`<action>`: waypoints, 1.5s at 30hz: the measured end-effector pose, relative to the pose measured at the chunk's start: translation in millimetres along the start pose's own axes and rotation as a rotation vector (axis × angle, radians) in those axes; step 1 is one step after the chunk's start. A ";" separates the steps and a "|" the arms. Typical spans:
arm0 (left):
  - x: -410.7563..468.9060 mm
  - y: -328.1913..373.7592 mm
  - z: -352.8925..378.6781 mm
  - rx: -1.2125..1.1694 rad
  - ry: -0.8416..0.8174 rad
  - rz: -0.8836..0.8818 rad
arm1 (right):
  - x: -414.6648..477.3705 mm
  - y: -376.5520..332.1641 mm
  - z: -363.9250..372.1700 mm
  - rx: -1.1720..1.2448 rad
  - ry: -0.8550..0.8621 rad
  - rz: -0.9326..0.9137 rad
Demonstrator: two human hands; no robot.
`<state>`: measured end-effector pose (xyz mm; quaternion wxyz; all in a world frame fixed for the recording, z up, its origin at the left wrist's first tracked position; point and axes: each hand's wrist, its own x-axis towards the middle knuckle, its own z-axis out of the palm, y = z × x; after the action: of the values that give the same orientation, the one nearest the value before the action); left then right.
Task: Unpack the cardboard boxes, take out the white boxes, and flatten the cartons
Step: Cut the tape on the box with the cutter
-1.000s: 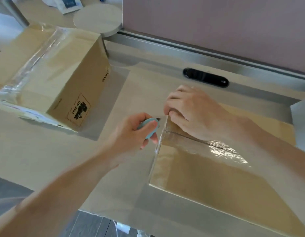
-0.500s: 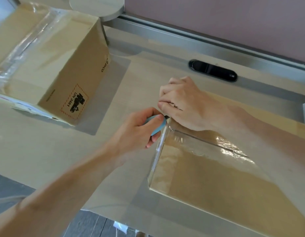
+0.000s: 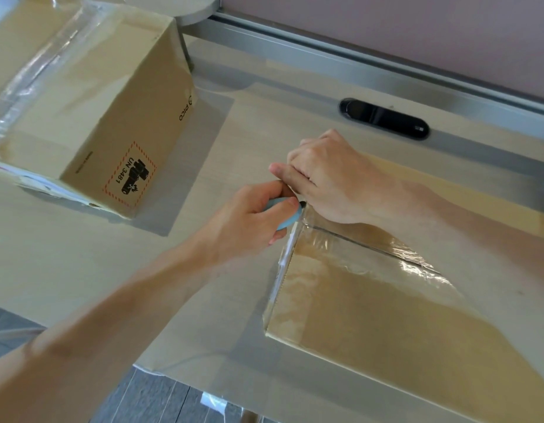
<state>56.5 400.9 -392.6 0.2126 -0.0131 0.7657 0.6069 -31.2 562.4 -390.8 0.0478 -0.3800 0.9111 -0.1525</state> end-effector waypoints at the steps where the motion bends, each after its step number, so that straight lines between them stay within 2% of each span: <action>1: 1.0 1.5 -1.1 0.040 -0.008 0.010 | -0.2 -0.1 0.3 -0.002 0.007 0.002; 8: 0.1 6.3 -3.2 0.263 0.015 0.109 | 1.5 -1.1 1.1 -0.015 0.007 0.014; 12: 0.7 7.1 -1.9 0.267 0.007 0.098 | 1.9 -2.3 0.3 -0.030 0.019 0.004; 17: -5.2 5.1 -4.2 0.142 -0.008 0.027 | -0.3 -5.8 1.2 -0.040 0.013 0.011; 22: -9.5 4.2 5.1 0.243 0.084 0.070 | 0.2 -5.9 0.2 -0.032 0.021 0.002; 38: -29.8 -0.5 7.0 0.308 0.074 0.073 | -0.5 -8.5 -1.5 0.004 0.055 0.023; 45: -39.4 -8.8 7.0 0.266 0.076 0.061 | -1.9 -6.8 -1.6 0.051 0.084 0.030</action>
<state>97.0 395.8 -388.4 0.1648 0.0153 0.8471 0.5050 -25.6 559.6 -387.3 0.0214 -0.3583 0.9137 -0.1906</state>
